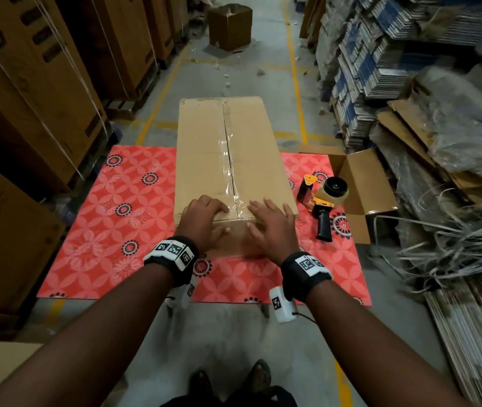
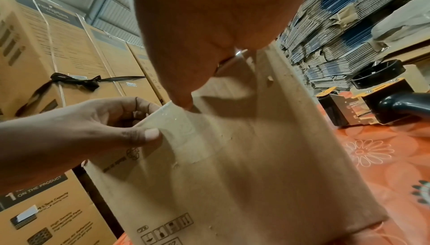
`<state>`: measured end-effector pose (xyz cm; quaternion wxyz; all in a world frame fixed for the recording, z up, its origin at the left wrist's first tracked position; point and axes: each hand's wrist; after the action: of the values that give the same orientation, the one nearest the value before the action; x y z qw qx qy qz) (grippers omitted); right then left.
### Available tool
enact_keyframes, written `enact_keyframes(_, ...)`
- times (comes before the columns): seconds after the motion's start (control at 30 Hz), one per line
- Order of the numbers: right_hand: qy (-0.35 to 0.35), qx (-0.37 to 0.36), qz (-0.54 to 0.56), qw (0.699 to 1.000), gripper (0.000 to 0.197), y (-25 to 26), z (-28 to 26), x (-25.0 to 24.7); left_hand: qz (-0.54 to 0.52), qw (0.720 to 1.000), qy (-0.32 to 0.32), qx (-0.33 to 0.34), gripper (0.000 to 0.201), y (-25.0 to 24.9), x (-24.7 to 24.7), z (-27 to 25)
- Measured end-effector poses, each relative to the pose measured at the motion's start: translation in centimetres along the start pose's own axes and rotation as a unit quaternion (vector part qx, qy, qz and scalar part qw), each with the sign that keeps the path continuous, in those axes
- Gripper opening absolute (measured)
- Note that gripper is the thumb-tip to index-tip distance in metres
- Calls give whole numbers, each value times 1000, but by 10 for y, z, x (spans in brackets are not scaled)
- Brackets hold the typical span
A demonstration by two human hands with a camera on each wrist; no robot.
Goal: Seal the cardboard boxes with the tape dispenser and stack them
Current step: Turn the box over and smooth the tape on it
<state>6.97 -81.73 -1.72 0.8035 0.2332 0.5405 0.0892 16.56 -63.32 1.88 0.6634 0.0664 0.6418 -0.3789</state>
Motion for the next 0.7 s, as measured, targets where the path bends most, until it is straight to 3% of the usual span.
enact_keyframes(0.27, -23, 16, -27, 999, 46, 17, -17, 5, -21, 999, 18, 38, 43, 22, -3, 0)
enact_keyframes(0.43, -33, 25, 30, 999, 43, 1, -18, -4, -46, 998, 20, 37, 42, 25, -5, 1)
enact_keyframes(0.57, -72, 78, -22, 994, 73, -41, -22, -22, -54, 998, 14, 25, 39, 22, -5, 1)
enact_keyframes(0.63, -38, 134, -20, 990, 89, -71, -28, -26, -49, 999, 9, 17, 39, 19, -3, 1)
enact_keyframes(0.7, 2, 166, -11, 986, 87, -101, -33, -28, -42, 999, 1, 8, 40, 16, -2, 2)
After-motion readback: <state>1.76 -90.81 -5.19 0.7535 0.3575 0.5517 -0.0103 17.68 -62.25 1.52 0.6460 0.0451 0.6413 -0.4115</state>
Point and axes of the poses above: each hand's wrist, its own z-axis towards the middle knuckle, its own x-axis out of the palm, y = z × x, and after that the axes turned 5 degrees about -y, right-handed
